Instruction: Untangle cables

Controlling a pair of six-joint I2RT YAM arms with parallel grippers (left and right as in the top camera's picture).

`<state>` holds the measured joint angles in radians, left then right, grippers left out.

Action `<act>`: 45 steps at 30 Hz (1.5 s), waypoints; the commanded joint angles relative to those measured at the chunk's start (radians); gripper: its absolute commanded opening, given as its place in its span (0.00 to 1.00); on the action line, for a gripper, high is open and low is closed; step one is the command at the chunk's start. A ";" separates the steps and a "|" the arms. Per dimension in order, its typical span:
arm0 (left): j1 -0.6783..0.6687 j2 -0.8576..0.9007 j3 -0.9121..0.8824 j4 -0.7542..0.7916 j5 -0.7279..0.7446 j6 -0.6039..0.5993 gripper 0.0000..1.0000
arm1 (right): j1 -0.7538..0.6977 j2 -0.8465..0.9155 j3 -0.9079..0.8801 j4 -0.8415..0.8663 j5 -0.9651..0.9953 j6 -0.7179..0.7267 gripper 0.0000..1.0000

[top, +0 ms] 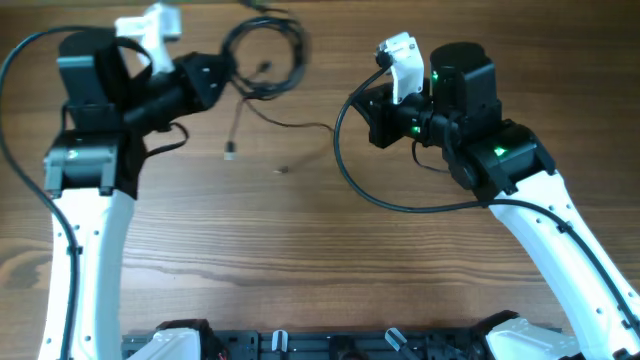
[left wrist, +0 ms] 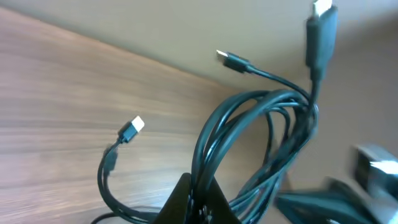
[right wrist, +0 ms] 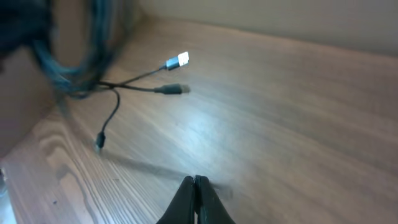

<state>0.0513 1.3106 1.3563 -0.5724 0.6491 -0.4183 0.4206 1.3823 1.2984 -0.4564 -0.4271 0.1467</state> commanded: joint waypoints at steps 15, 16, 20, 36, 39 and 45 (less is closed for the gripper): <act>0.029 -0.013 -0.001 -0.077 -0.049 -0.008 0.04 | 0.045 0.128 0.013 0.226 -0.234 0.091 0.24; 0.029 -0.013 -0.001 -0.077 -0.036 -0.008 0.04 | 0.047 0.132 0.013 0.242 -0.242 0.100 0.24; 0.018 -0.013 -0.001 -0.076 0.035 -0.008 0.04 | 0.048 0.135 0.013 0.273 -0.261 0.119 0.38; -0.135 -0.013 -0.001 -0.045 0.004 -0.005 0.04 | 0.052 0.135 0.013 0.254 -0.232 0.116 0.04; -0.135 -0.013 -0.001 -0.047 0.004 -0.005 0.04 | 0.052 0.135 0.013 0.184 -0.063 0.121 0.04; -0.134 -0.013 -0.001 -0.050 -0.031 -0.005 0.04 | 0.042 0.135 0.013 -0.141 0.549 0.208 0.04</act>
<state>-0.0994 1.3121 1.3426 -0.6445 0.6529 -0.4248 0.4911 1.5074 1.3228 -0.4843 -0.3023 0.3119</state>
